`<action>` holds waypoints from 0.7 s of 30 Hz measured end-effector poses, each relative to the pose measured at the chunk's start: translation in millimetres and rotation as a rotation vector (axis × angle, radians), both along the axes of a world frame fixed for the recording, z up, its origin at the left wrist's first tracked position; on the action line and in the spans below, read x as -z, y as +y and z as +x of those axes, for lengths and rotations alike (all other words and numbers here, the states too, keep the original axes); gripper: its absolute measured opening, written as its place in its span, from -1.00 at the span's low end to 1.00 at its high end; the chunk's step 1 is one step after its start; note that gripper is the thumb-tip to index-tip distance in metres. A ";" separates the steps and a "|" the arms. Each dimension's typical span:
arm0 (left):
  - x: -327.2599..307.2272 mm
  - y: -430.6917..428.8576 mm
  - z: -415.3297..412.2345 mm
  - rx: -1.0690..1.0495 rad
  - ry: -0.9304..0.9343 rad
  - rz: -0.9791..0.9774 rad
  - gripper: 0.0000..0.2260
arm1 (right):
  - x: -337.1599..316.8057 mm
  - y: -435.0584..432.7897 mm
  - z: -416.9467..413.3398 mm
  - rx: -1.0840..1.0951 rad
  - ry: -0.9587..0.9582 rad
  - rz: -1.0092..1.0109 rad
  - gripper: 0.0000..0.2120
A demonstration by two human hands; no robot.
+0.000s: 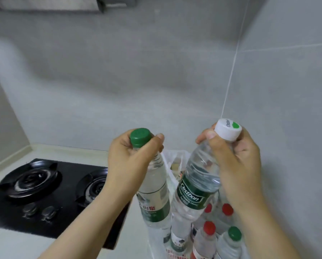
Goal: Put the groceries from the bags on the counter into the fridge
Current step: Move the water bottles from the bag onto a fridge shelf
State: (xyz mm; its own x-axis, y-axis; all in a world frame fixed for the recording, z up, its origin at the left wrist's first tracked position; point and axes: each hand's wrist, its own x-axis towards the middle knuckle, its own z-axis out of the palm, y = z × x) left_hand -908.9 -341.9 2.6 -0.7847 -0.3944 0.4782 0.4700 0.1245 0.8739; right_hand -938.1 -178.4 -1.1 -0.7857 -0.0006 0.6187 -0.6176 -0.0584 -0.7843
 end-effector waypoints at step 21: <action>-82.3 -193.5 133.1 -0.490 0.046 -0.129 -0.81 | -88.0 -231.9 48.0 -0.498 0.131 -0.028 -0.78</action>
State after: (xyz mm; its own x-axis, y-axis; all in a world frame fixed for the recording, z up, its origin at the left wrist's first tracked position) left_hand -775.7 -535.5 84.9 -0.4994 -0.6463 0.5770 0.3667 0.4458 0.8166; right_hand -890.2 -410.3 86.9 -0.6102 -0.3370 0.7170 -0.6022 -0.3907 -0.6962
